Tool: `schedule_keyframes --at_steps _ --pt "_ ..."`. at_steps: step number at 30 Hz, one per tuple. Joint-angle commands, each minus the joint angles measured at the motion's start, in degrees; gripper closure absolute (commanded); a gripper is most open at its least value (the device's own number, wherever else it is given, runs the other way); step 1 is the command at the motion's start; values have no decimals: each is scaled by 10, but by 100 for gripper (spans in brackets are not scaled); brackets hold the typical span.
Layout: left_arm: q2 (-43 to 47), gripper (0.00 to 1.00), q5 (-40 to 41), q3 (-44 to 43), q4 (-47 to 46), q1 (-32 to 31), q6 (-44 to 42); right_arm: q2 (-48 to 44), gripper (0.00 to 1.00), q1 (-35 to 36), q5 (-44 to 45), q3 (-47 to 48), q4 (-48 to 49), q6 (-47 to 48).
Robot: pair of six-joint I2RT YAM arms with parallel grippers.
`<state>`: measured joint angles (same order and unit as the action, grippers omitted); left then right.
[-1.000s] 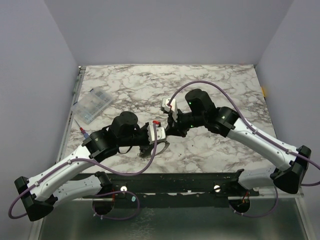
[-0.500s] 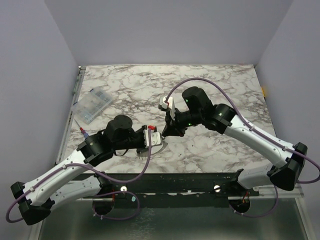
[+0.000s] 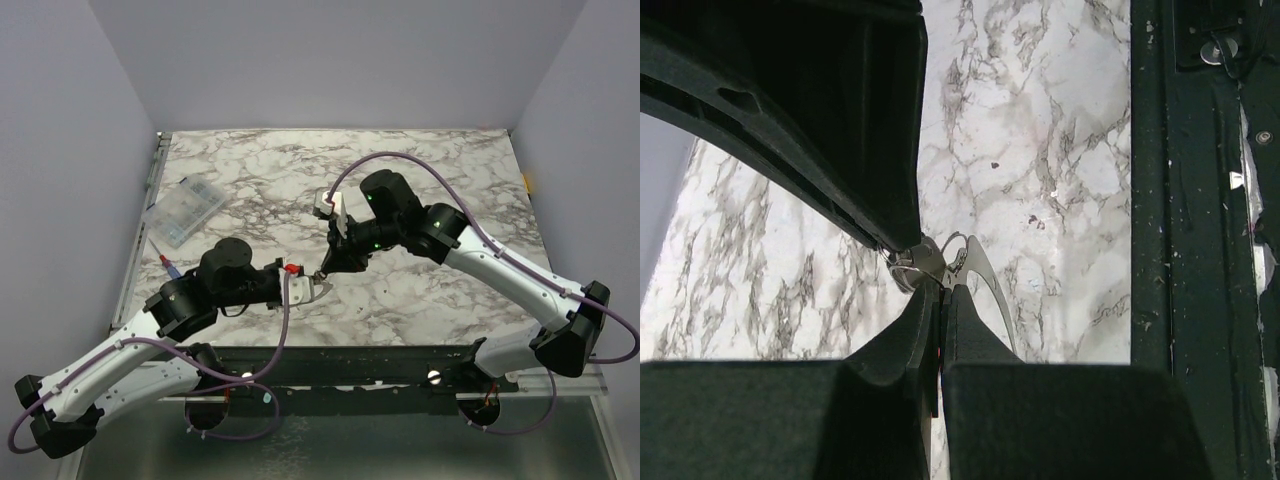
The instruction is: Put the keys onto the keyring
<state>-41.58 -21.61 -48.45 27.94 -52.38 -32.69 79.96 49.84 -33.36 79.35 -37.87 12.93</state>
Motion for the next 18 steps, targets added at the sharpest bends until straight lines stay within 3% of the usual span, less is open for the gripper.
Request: schedule_keyframes --at_steps 1,8,18 --pt "15 100 -68 -8 -79 -10 -19 12 83 -6 27 9 -11 1" --pt "17 100 -71 -11 -84 -10 -17 -18 67 -6 57 -14 23 -5" --pt "17 100 -68 -13 -86 -10 -16 -88 55 -6 130 -38 42 8"
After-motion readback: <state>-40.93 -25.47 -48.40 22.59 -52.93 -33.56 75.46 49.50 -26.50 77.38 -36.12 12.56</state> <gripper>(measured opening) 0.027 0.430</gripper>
